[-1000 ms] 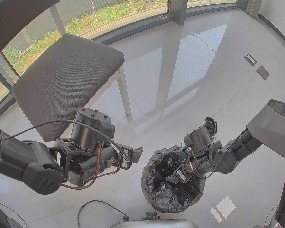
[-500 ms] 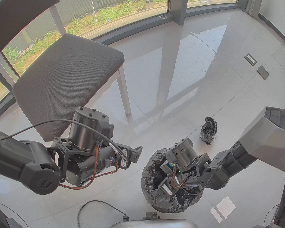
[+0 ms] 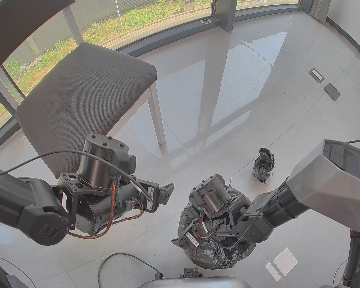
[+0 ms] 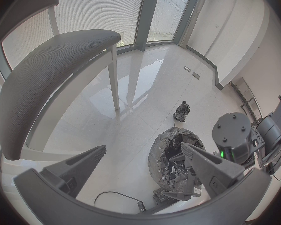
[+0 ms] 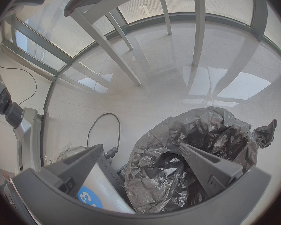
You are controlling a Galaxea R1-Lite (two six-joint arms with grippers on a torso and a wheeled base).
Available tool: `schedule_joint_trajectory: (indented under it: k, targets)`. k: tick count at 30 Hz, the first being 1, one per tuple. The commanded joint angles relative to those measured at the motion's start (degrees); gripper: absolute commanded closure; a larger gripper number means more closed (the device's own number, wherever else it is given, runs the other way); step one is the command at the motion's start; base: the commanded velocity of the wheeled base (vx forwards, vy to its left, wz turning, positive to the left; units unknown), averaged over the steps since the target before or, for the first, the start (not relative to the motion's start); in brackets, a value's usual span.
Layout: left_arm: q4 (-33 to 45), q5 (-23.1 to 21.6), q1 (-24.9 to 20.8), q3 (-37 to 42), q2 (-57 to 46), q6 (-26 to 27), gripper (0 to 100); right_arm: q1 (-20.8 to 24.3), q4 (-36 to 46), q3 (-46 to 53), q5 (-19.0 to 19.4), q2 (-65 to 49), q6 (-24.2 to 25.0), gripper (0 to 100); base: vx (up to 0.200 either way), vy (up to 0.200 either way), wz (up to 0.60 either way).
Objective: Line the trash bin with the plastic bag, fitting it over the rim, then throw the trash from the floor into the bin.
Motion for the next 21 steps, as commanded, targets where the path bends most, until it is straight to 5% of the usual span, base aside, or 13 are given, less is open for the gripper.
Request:
schedule_joint_trajectory:
  k: [1,21]
  targets:
    - [0.0,0.0,0.1,0.0,-0.3,0.0,0,0.3,0.0,-1.0,0.1,2.0,0.0,0,0.000,0.000,0.00]
    - [0.0,0.0,0.6,0.6,-0.8,-0.7,0,-0.6,0.9,-9.5,1.3,7.8,0.1,0,0.000,0.000,0.00]
